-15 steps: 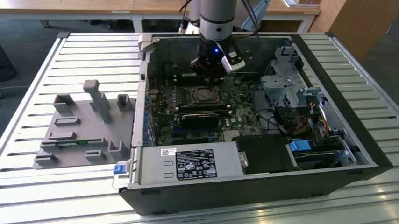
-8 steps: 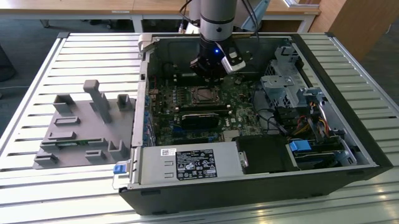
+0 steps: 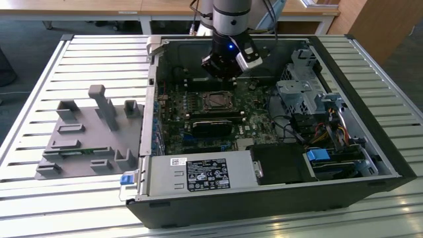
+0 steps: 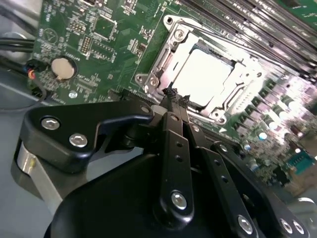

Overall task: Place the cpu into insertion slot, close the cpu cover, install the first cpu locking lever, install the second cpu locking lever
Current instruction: 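Install the second cpu locking lever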

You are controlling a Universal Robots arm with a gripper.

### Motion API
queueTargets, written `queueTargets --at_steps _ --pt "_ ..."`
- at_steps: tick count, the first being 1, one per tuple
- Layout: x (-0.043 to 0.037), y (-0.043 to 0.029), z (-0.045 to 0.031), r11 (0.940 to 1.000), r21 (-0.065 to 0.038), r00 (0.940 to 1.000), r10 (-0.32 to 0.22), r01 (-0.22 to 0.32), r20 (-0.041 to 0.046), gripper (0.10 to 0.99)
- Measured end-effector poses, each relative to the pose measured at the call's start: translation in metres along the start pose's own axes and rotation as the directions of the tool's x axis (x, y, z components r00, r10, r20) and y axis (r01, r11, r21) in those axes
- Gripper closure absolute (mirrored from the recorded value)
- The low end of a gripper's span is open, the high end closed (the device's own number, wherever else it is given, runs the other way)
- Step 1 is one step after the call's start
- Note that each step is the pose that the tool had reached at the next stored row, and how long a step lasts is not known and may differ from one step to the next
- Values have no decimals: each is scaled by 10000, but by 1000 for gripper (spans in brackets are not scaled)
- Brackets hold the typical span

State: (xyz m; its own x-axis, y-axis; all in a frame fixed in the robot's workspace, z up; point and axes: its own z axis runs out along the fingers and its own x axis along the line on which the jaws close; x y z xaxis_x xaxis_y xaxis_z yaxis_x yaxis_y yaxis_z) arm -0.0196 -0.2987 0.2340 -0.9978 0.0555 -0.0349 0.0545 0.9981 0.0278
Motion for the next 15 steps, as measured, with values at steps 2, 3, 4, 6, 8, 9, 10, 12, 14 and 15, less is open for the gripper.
queueTargets --at_steps 2,3,4,6,8,9,10,12,14,15 --pt "-2 1 -47 10000 0 10000 0 0 0 980" --pt "-2 0 -57 10000 1 10000 -1 1 -1 980" --pt "-3 -5 -60 10000 -1 10000 -3 3 0 980" --pt "-4 -26 -60 10000 -1 10000 0 0 0 980" --pt "-6 -68 -62 10000 0 10000 0 0 -1 980" --pt "-8 -94 -62 10000 -1 10000 0 0 0 980" --pt "-9 -122 -63 10000 0 10000 0 0 0 980" --pt "-12 -179 -64 10000 -1 10000 -1 1 -2 980" --pt "-16 -241 -67 10000 1 10000 0 0 -11 980" --pt "-17 -269 -67 10000 1 10000 0 0 -23 980"
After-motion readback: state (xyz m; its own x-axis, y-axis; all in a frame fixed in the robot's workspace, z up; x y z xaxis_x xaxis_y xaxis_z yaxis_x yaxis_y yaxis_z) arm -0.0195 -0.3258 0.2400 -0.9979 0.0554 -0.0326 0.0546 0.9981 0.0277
